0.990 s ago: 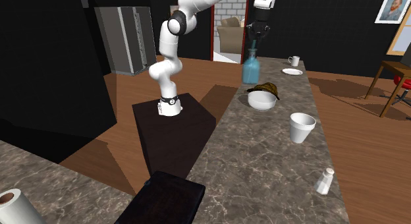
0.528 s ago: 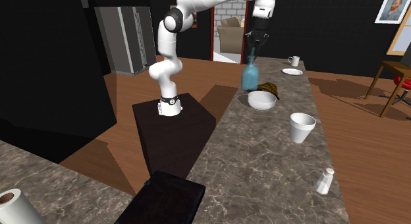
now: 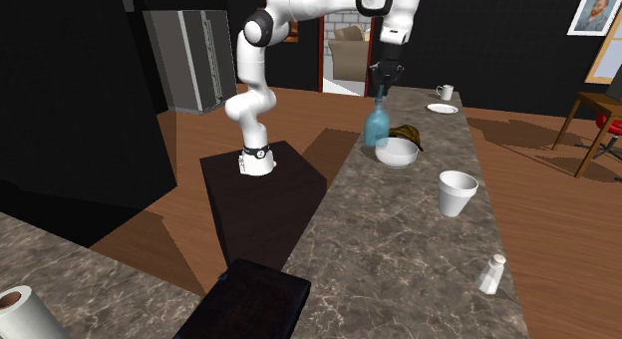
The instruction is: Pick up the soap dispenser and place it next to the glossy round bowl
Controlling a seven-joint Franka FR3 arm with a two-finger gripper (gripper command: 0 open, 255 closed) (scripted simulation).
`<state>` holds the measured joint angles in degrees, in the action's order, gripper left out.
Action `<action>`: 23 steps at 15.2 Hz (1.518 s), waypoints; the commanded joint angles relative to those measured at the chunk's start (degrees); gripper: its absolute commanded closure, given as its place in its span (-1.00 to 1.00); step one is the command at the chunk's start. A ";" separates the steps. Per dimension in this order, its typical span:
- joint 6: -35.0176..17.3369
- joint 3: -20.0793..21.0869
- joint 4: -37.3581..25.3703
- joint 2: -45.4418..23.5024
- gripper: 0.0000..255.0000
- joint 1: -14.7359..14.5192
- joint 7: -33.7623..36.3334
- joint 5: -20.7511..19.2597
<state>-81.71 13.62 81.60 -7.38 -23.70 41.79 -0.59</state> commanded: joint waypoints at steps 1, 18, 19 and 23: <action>-1.65 -0.01 1.96 0.38 1.00 0.04 -0.03 0.08; -15.27 -0.19 17.08 1.93 1.00 0.35 -0.43 0.41; -16.03 -0.19 17.81 1.89 1.00 0.35 -0.43 0.40; -19.04 -0.20 20.54 1.60 1.00 0.35 -0.42 0.33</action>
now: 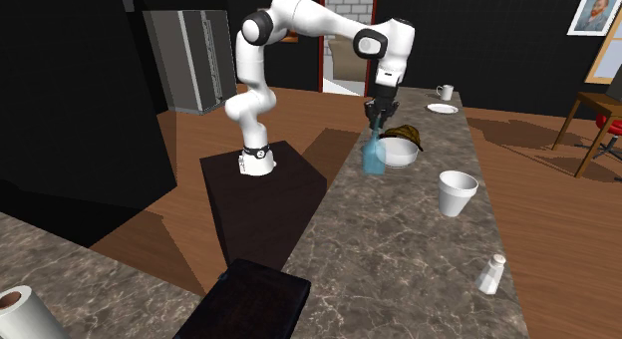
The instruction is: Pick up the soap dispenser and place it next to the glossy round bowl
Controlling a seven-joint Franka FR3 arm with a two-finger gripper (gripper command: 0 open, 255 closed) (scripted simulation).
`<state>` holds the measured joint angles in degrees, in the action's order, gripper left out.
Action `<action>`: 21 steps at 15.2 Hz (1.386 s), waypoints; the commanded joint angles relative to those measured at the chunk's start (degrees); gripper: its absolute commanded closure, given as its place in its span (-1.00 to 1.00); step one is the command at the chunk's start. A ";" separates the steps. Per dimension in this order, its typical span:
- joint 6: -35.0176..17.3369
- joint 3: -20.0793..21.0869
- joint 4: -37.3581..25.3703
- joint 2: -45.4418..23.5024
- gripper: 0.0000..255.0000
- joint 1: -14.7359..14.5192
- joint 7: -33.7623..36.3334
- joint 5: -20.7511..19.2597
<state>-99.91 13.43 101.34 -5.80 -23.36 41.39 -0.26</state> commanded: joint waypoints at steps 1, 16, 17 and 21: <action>-1.58 -0.01 1.44 -0.08 1.00 0.01 -0.02 -0.03; -7.84 -0.04 6.37 -1.45 1.00 -0.04 0.14 -0.36; -7.84 -0.04 6.37 -1.45 1.00 -0.04 0.14 -0.36; -7.83 -0.05 6.36 -1.45 -1.00 -0.04 0.13 -0.36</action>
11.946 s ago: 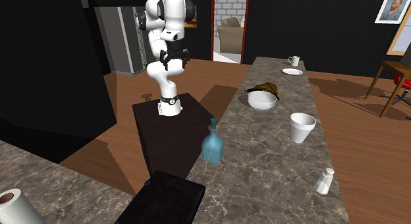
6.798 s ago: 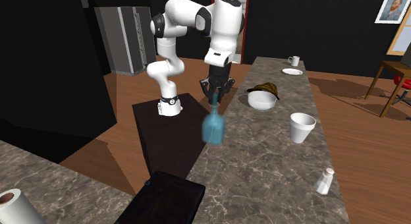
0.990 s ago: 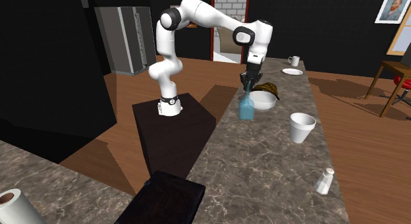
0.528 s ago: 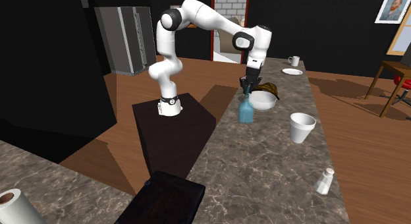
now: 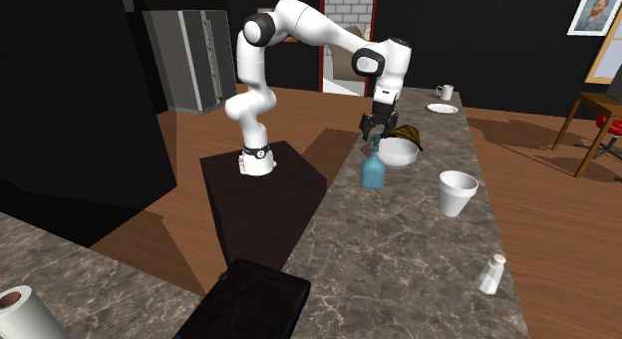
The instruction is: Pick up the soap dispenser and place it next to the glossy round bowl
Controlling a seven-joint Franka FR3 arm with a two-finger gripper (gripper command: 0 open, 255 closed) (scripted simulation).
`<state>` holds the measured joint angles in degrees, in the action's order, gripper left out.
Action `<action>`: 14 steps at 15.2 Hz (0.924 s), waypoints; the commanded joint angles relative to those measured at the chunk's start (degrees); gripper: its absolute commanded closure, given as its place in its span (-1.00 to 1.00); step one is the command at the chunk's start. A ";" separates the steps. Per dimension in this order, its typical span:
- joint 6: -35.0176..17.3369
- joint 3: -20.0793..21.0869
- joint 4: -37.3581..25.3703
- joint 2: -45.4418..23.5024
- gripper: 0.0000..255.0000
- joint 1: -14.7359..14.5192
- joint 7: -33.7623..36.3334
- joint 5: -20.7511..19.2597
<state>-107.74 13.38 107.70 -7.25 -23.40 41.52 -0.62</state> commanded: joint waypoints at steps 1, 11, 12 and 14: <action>0.00 0.00 0.00 0.00 -1.00 0.00 0.00 0.00; 7.23 0.02 -6.92 0.32 -1.00 0.00 -0.07 0.10; 7.23 0.02 -6.92 0.32 -1.00 0.00 -0.07 0.10; 7.23 0.02 -6.92 0.32 -1.00 0.00 -0.07 0.10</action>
